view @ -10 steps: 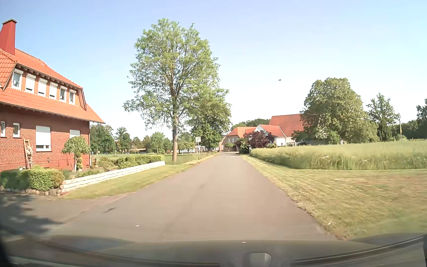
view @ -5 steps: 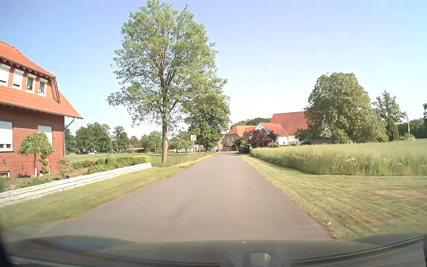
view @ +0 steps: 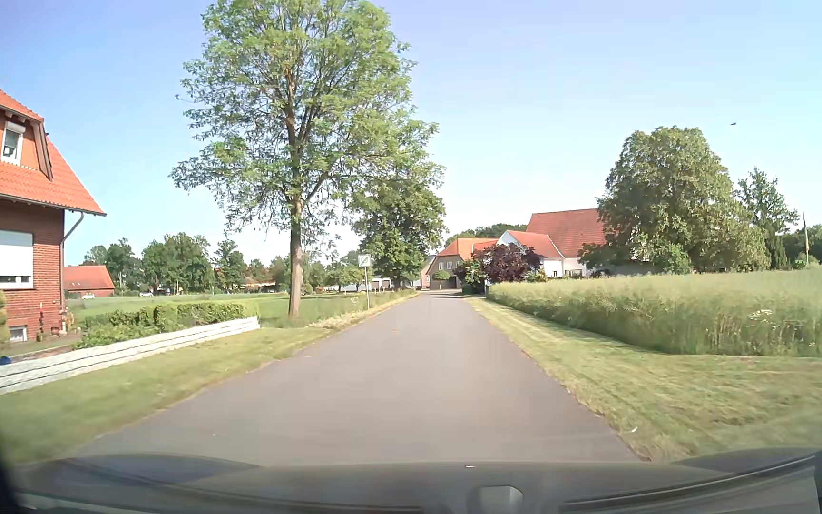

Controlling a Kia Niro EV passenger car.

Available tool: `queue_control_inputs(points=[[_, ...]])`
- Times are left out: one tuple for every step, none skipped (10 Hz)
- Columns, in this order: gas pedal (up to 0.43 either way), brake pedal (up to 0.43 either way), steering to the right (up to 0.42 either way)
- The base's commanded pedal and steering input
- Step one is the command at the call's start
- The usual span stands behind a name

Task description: Follow the waypoints while adhering to traffic rules and regulations

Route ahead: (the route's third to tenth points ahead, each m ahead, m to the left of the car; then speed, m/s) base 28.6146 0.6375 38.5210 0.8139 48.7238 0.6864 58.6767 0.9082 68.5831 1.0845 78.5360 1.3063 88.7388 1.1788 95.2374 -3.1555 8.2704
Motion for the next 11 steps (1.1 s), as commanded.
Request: queue_control_inputs(points=[[0.118, 0.006, 0.004], [0.118, 0.006, 0.005], [0.118, 0.006, 0.006], [0.118, 0.006, 0.006], [0.11, 0.006, 0.006], [0.098, 0.006, 0.0], [0.098, 0.006, -0.004], [0.098, 0.006, -0.005], [0.11, 0.006, -0.005], [0.11, 0.006, -0.005], [0.11, 0.006, -0.005]])
